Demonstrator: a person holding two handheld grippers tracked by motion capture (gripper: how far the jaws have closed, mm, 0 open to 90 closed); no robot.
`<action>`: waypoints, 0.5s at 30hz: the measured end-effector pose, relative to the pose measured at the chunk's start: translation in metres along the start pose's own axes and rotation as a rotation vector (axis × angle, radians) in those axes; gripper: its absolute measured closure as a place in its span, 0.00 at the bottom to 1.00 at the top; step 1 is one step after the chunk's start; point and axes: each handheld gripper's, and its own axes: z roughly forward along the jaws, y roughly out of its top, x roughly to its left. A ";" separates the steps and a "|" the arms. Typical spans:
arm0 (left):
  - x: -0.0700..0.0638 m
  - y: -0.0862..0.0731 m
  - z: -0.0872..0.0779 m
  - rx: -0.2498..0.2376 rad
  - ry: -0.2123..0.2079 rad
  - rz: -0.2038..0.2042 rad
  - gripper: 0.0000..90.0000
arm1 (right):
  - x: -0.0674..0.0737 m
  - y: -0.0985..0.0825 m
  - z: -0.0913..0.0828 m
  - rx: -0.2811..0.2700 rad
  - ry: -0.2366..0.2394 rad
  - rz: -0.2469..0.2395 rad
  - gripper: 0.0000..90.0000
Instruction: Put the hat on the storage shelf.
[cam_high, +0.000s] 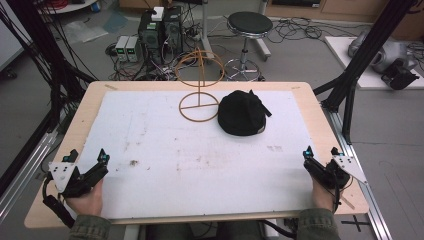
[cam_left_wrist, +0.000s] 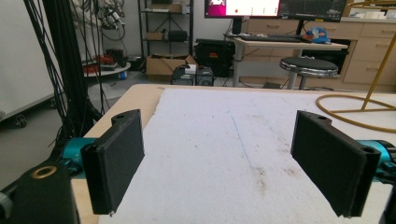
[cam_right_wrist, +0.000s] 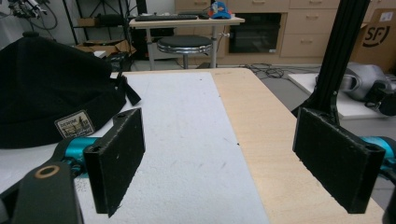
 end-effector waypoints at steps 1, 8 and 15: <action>0.000 0.000 0.000 0.000 0.000 0.000 0.19 | 0.000 0.000 0.000 0.002 -0.002 0.001 0.18; 0.000 0.000 0.000 -0.004 -0.002 0.002 0.20 | 0.000 0.000 -0.001 0.002 -0.007 0.001 0.18; 0.000 0.000 0.000 -0.004 -0.003 0.002 0.19 | 0.001 0.000 -0.001 0.003 -0.007 0.003 0.18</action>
